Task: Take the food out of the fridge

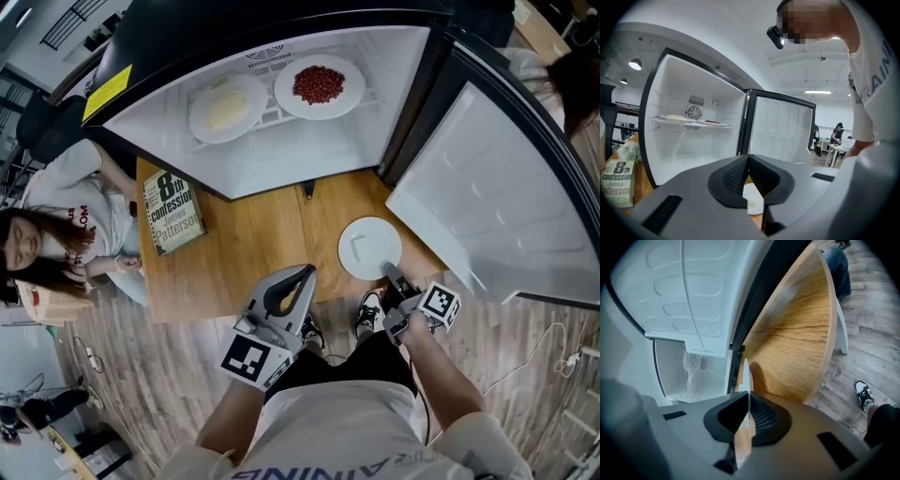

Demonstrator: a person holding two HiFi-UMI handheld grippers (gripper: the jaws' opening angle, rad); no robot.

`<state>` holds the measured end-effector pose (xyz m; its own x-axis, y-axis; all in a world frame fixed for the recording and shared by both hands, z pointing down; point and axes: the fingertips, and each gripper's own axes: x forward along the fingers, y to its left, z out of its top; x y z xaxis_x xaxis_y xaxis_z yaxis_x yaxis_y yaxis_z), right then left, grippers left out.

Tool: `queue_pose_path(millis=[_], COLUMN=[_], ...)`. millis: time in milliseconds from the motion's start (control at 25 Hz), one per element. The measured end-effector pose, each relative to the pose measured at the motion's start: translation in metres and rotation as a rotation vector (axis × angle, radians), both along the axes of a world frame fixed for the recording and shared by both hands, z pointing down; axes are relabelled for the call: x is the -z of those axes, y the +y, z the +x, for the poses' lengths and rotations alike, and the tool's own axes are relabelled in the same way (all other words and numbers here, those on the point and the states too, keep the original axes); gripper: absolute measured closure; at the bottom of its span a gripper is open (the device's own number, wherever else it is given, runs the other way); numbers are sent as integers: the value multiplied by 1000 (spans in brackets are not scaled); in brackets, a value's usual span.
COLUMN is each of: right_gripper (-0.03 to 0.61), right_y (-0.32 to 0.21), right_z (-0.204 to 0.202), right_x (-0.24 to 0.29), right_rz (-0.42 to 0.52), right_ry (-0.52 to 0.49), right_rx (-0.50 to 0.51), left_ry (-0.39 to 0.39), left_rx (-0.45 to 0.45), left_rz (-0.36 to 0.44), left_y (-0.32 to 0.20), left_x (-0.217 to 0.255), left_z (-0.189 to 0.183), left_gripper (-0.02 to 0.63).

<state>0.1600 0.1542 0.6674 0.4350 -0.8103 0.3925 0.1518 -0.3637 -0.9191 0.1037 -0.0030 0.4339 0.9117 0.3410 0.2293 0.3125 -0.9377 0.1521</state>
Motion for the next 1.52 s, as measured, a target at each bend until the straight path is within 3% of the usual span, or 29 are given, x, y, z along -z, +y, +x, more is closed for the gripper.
queue_pose_path(millis=[240,440,560,1000,1360,1520], right_gripper=[546,545,477,407,388,388], right_y=[0,-1,-2,-5,-8,-3], right_z=[0,2,1,-14,-24,-28], right_x=[-4,-4,-5,-10,-17,-19], right_rz=[-65,-160,-196,-452,-628,-676], right_ry=[-24,47,78,272,347,347], right_rx=[-16,52,105,451,751,814], left_ry=[3,0,-2,3,10,14], left_rx=[14,15,18,20,27,33], left_rz=[0,0,-1,-4,-4,-7], left_y=[-7,-7,-9,-11,-16,-20], left_x=[4,4,3,5,7,10], left_z=[-3,-5,-6,-7,-7,-8], left_gripper=[606,606,606,606,606,606])
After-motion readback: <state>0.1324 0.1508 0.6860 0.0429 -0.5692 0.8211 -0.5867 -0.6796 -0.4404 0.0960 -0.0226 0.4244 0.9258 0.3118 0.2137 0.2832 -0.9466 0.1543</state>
